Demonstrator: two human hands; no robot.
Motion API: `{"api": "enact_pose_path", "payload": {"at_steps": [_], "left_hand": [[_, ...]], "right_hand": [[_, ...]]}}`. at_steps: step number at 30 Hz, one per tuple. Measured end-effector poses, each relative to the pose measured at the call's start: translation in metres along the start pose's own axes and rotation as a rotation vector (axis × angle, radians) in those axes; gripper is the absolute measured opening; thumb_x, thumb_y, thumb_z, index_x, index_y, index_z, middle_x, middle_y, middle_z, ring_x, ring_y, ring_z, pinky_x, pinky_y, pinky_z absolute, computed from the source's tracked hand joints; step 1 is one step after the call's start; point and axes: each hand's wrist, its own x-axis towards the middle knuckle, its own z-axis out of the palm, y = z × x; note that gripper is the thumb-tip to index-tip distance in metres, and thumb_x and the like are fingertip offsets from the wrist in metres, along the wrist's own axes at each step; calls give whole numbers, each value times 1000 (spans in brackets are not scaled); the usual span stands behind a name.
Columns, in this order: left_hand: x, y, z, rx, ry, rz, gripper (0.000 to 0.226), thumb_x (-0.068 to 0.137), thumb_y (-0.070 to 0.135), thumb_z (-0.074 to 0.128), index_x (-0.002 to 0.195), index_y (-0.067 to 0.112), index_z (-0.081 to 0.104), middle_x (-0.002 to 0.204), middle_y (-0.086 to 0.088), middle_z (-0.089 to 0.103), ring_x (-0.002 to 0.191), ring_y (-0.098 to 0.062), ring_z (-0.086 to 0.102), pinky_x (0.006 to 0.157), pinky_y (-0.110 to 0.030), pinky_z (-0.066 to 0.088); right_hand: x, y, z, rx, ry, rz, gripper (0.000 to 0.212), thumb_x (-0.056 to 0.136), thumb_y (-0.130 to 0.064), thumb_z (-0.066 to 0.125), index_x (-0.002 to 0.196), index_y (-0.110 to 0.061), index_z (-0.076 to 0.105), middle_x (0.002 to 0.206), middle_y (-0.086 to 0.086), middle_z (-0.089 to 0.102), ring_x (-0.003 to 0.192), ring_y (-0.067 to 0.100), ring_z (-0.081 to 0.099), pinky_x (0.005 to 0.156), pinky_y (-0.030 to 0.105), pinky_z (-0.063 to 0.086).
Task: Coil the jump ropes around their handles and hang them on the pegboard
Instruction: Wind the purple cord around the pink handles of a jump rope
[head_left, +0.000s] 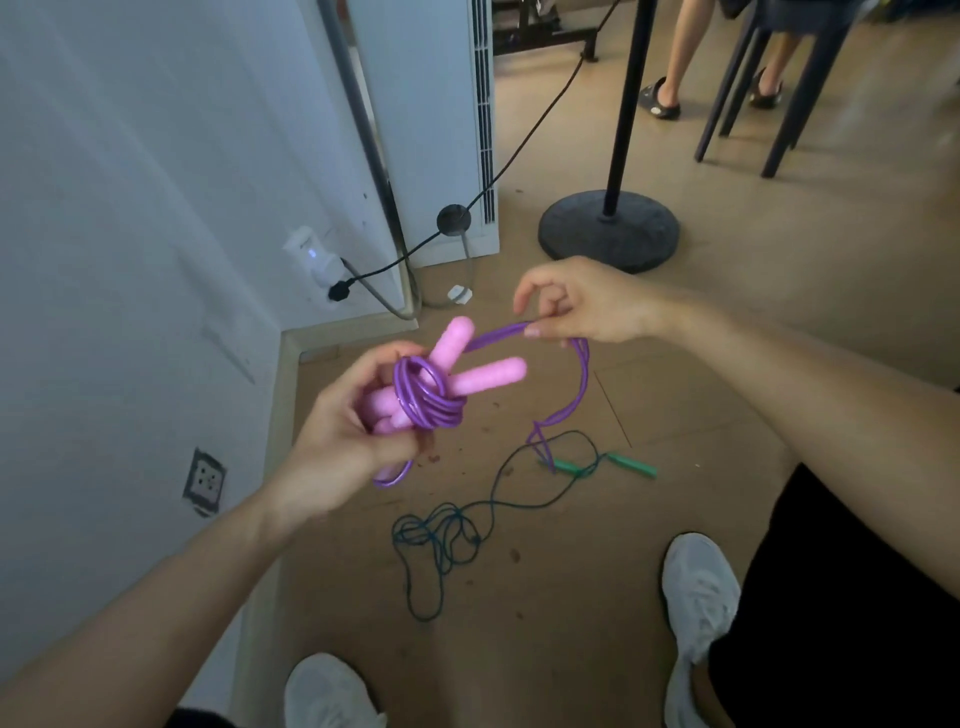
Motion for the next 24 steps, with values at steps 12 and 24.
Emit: {"api": "enact_pose_path", "payload": {"at_steps": [12,24], "left_hand": [[17,0,-24,-520,348,-263,50,80,-16,59,123,11,58,93,-4,68,60,-10,59,56,-20,52],[29,-1,-53,-422,550,-330,51,78,-8,69,127,-3,59,95,-7,68,60,-11,59,59,-22,48]], "right_hand": [[4,10,30,106,-97,127,11,95,-9,63,91,-18,57,71,0,70,67,19,72,73,38,58],[-15,-18,87,140,-108,164,23,103,-33,47,95,-22,66,72,-4,52,52,15,44,46,30,43]]}}
